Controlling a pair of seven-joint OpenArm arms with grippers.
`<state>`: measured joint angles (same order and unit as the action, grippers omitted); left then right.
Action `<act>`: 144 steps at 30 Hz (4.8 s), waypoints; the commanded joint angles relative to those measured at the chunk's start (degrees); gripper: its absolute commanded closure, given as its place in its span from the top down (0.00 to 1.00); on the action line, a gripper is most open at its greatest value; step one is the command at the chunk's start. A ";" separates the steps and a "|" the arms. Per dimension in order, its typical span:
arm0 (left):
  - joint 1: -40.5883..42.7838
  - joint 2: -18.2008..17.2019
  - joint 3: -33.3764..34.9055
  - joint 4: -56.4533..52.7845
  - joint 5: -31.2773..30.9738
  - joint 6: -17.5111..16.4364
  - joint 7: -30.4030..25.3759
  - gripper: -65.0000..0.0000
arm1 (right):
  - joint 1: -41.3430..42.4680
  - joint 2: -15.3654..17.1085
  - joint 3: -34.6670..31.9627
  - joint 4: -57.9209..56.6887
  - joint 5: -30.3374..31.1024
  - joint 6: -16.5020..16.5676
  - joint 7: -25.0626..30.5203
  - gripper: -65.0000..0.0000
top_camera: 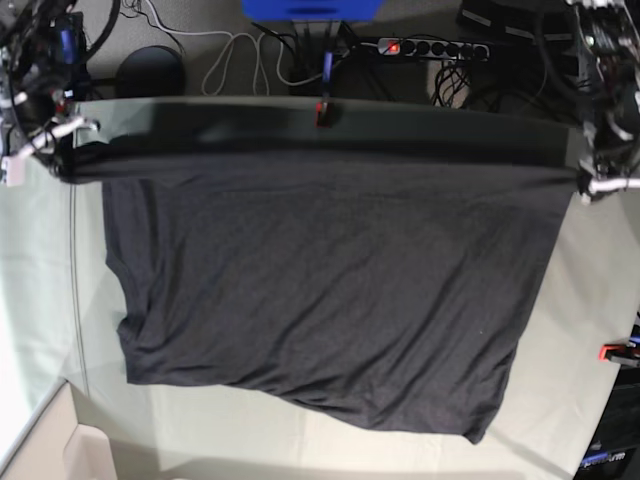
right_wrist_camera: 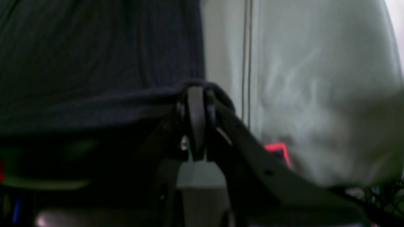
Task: Layout the t-shirt on the table in an organized manner, then fold the t-shirt properly
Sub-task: 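Lower the held t-shirt edge onto the table with both grippers, then release the t-shirt and pull both grippers back slightly, then grasp the t-shirt edge corners with both grippers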
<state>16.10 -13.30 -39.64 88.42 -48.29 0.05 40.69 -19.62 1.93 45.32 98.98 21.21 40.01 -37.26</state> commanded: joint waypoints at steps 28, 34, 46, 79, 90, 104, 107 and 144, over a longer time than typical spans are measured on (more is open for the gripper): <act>-14.91 -1.16 7.15 -7.50 5.17 -0.36 -1.52 0.00 | 16.67 4.62 -9.06 -11.29 -12.55 -0.01 -8.68 0.02; -15.44 -1.34 8.12 -11.81 8.34 -0.36 -1.70 0.00 | 12.89 4.88 -9.14 -17.00 -12.73 -0.01 -3.05 0.02; -23.79 -1.51 8.12 -12.95 8.60 -0.36 -1.43 0.00 | 20.98 4.97 -8.62 -16.74 -12.82 -0.01 -1.03 0.02; -24.41 -5.29 17.09 -17.17 8.42 -0.36 -1.79 0.57 | 20.98 4.79 -5.10 -15.24 -12.46 -0.01 -1.12 0.55; -18.52 -4.59 19.11 -20.16 8.69 -0.36 -8.64 0.57 | 14.74 1.36 -5.19 -13.13 -12.46 -0.01 -0.59 0.55; -18.69 -6.70 22.98 -16.11 10.62 0.08 -6.18 0.56 | 12.54 1.71 -5.19 -13.13 -12.55 -0.01 -0.77 0.55; -18.52 -6.88 22.89 -12.86 15.19 0.08 -4.25 0.56 | 12.10 1.63 -5.19 -13.13 -12.46 -0.01 -0.59 0.55; -23.44 -2.30 27.11 -17.96 42.27 -0.27 -6.53 0.56 | 12.36 1.45 -5.36 -13.22 -12.55 -0.01 -0.59 0.55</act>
<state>-6.37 -15.27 -12.45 69.28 -6.13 -0.21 34.94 -7.81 2.83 39.94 84.86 7.86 39.64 -38.94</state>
